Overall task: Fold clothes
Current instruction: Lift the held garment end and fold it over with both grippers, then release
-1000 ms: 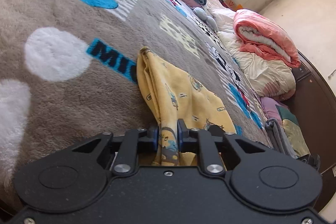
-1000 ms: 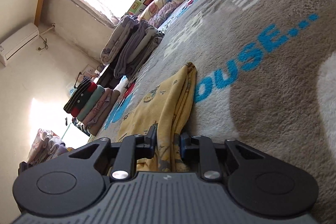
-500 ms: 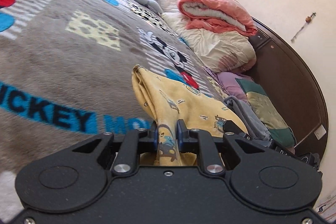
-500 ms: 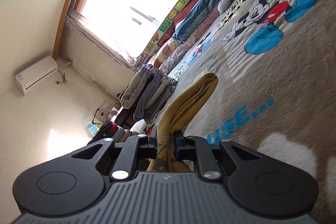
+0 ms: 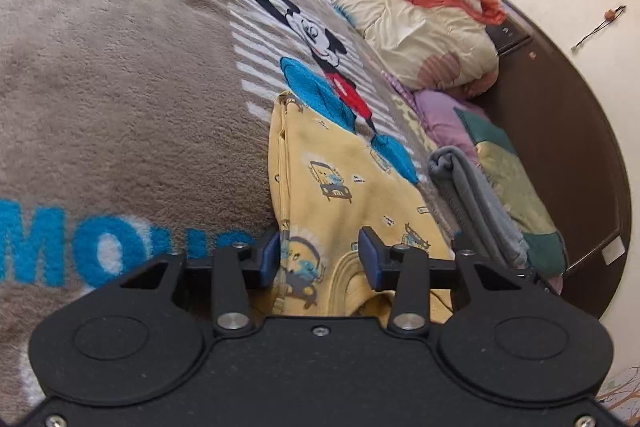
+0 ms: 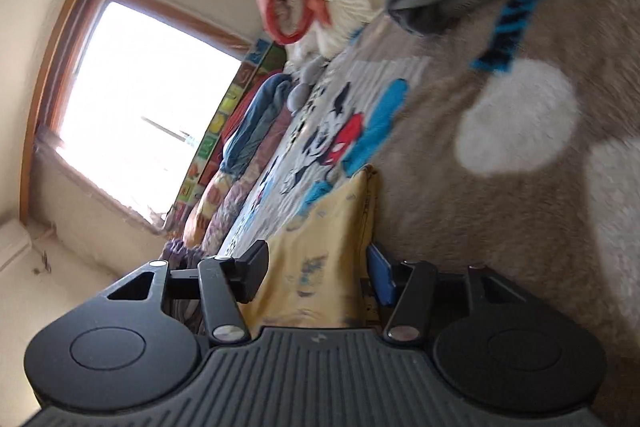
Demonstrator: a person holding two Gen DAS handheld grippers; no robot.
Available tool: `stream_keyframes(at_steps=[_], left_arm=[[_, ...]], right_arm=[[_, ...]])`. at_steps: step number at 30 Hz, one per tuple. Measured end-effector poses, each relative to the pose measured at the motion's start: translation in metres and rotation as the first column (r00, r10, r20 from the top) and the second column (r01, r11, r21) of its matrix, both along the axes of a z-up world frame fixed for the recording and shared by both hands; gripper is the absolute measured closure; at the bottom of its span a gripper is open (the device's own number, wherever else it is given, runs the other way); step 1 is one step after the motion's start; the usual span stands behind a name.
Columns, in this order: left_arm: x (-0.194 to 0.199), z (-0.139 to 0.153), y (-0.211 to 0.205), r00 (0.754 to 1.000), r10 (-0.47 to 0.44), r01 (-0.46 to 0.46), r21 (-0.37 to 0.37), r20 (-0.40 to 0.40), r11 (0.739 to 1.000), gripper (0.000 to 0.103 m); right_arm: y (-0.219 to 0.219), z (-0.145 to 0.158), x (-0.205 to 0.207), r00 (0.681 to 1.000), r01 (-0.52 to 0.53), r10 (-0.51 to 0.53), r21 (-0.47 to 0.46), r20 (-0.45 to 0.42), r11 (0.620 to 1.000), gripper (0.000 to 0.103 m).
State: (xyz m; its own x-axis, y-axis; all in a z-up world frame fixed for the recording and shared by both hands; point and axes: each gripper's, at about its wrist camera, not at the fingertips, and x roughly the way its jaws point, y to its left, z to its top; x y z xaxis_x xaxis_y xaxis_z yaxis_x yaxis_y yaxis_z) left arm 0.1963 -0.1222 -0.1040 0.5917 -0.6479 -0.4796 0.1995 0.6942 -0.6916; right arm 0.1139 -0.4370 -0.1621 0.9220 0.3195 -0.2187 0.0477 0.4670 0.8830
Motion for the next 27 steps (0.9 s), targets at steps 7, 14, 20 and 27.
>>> stream_keyframes(at_steps=[7, 14, 20, 27], left_arm=[[0.002, 0.007, 0.0, 1.0, 0.012, -0.012, -0.002, 0.018, 1.0, 0.09], [0.036, 0.04, -0.005, 0.998, -0.022, 0.025, -0.042, 0.066, 0.999, 0.09], [0.091, 0.058, -0.017, 0.994, -0.049, 0.05, -0.003, 0.103, 0.999, 0.09], [0.163, 0.068, -0.04, 0.985, -0.099, 0.095, 0.032, 0.138, 0.995, 0.091]], right_arm=[[0.024, 0.003, 0.021, 0.994, -0.113, 0.112, -0.152, -0.016, 0.982, 0.077], [0.013, 0.03, 0.038, 0.99, -0.097, 0.109, -0.131, 0.09, 0.987, 0.086], [-0.005, 0.034, 0.085, 0.987, -0.042, 0.05, -0.06, 0.151, 0.997, 0.086], [-0.024, 0.038, 0.143, 0.98, 0.001, 0.001, -0.011, 0.199, 1.0, 0.086]])
